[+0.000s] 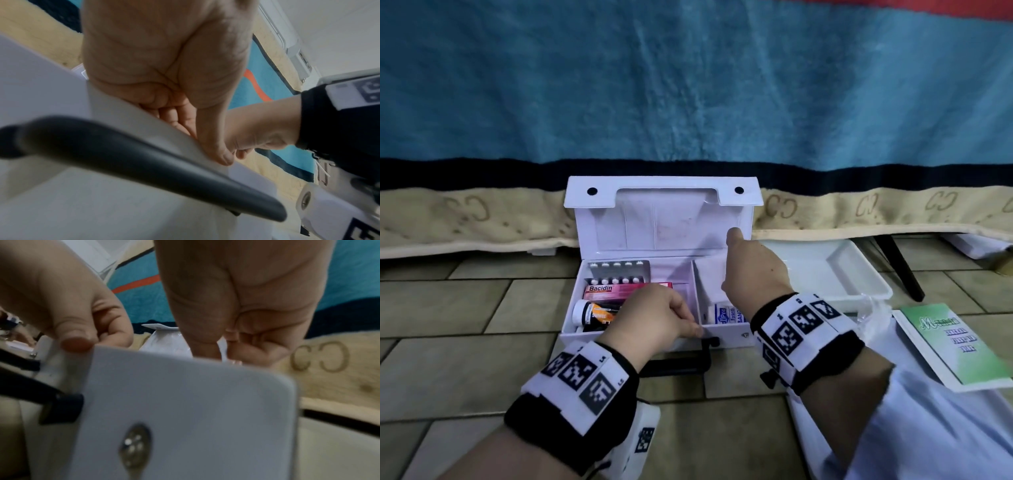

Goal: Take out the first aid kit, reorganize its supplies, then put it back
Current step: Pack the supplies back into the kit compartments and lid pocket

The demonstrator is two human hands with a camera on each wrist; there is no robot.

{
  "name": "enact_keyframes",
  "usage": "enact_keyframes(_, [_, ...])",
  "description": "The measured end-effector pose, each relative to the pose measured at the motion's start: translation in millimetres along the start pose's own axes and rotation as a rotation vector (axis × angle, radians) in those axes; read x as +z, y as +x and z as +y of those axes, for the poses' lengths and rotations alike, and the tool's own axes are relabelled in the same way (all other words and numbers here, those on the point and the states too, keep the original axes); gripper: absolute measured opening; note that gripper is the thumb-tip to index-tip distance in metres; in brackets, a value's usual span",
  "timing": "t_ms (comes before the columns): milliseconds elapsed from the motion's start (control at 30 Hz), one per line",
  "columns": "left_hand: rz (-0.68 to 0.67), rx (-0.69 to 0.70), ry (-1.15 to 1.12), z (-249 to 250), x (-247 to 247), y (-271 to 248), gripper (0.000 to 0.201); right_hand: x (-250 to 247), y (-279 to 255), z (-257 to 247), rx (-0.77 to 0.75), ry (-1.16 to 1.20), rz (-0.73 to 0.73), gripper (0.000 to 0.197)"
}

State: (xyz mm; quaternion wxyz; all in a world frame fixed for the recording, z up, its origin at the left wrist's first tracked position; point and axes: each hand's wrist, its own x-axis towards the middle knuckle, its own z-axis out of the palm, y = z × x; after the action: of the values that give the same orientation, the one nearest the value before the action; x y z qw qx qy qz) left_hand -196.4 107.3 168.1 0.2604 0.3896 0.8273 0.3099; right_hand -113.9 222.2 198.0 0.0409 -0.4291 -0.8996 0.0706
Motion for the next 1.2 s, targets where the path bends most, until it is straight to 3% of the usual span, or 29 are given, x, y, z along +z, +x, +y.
enact_keyframes(167, [0.003, 0.011, 0.002, -1, 0, 1, 0.016, 4, 1, 2, -0.164, -0.038, 0.089, 0.038])
enact_keyframes(267, [0.001, 0.005, -0.008, -2, 1, 2, 0.017, 11, 1, 1, -0.185, -0.111, -0.122, 0.032])
enact_keyframes(333, [-0.004, 0.003, -0.012, -2, 1, 3, 0.018, 14, -2, -1, -0.207, -0.178, -0.175, 0.032])
enact_keyframes(467, [-0.004, 0.01, 0.0, -2, 0, 2, 0.018, 10, -5, 0, -0.293, -0.108, -0.054, 0.043])
enact_keyframes(733, [-0.011, 0.001, -0.018, -1, 0, 1, 0.015, 19, -1, 1, -0.282, -0.307, -0.253, 0.035])
enact_keyframes(833, [-0.018, -0.005, -0.024, 0, 0, 0, 0.017, 23, 2, 1, -0.235, -0.237, -0.272, 0.039])
enact_keyframes(967, [-0.007, -0.004, -0.019, 0, 0, -1, 0.019, 23, 1, -1, -0.228, -0.19, -0.15, 0.04])
enact_keyframes(1100, [-0.003, -0.003, -0.006, 2, 1, -3, 0.019, 22, 2, 2, -0.208, -0.201, -0.284, 0.036])
enact_keyframes(1200, [-0.001, -0.003, 0.003, 4, 0, -4, 0.02, 14, 0, 10, -0.228, -0.129, -0.33, 0.044])
